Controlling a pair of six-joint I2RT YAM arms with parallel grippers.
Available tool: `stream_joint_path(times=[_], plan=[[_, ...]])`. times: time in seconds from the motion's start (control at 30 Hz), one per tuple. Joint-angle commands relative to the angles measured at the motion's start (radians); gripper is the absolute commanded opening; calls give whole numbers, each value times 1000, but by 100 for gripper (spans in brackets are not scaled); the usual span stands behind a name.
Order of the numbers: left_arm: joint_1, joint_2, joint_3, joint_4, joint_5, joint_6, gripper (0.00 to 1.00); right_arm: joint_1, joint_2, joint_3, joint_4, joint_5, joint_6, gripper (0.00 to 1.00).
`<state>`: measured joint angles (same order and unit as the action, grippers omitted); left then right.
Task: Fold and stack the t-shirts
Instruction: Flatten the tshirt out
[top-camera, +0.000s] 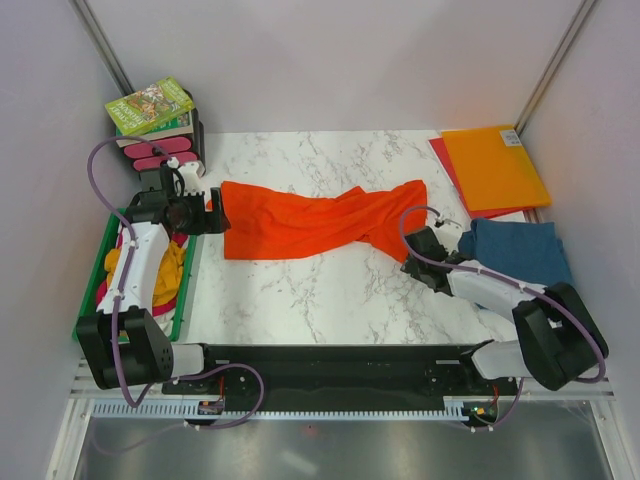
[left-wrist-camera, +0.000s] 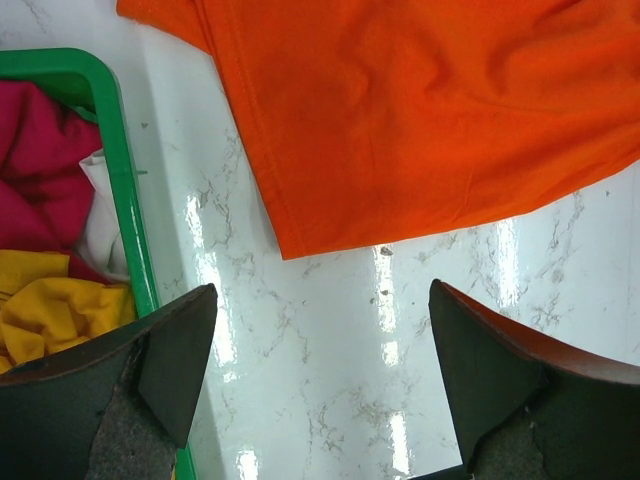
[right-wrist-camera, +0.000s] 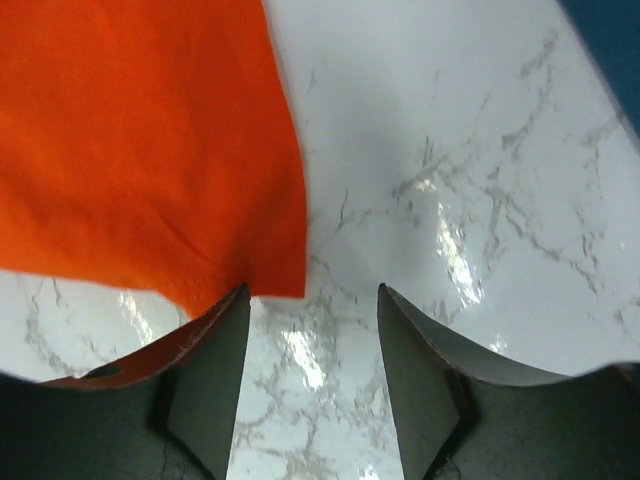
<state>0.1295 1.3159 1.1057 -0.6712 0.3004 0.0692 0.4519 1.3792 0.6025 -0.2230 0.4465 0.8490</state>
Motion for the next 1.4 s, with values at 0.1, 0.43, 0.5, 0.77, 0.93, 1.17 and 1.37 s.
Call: stream_joint_path(times=[0.1, 0.43, 0.5, 0.77, 0.93, 1.17, 1.37], plan=[[4, -32, -4, 13, 46, 18, 93, 45, -94, 51, -78, 41, 2, 63], [5, -29, -15, 16, 43, 20, 93, 51, 18, 77, -30, 37, 2, 60], [4, -24, -15, 15, 42, 20, 93, 51, 64, 86, -35, 37, 4, 60], [4, -30, -23, 15, 37, 27, 93, 50, 173, 99, -102, 55, 22, 55], [4, -35, -24, 15, 39, 27, 93, 50, 179, 76, -105, 60, 32, 38], [4, -43, -32, 16, 45, 30, 93, 51, 150, 62, -99, 70, 28, 22], [4, -38, -40, 18, 51, 26, 93, 51, 159, 68, -108, 77, 24, 0]])
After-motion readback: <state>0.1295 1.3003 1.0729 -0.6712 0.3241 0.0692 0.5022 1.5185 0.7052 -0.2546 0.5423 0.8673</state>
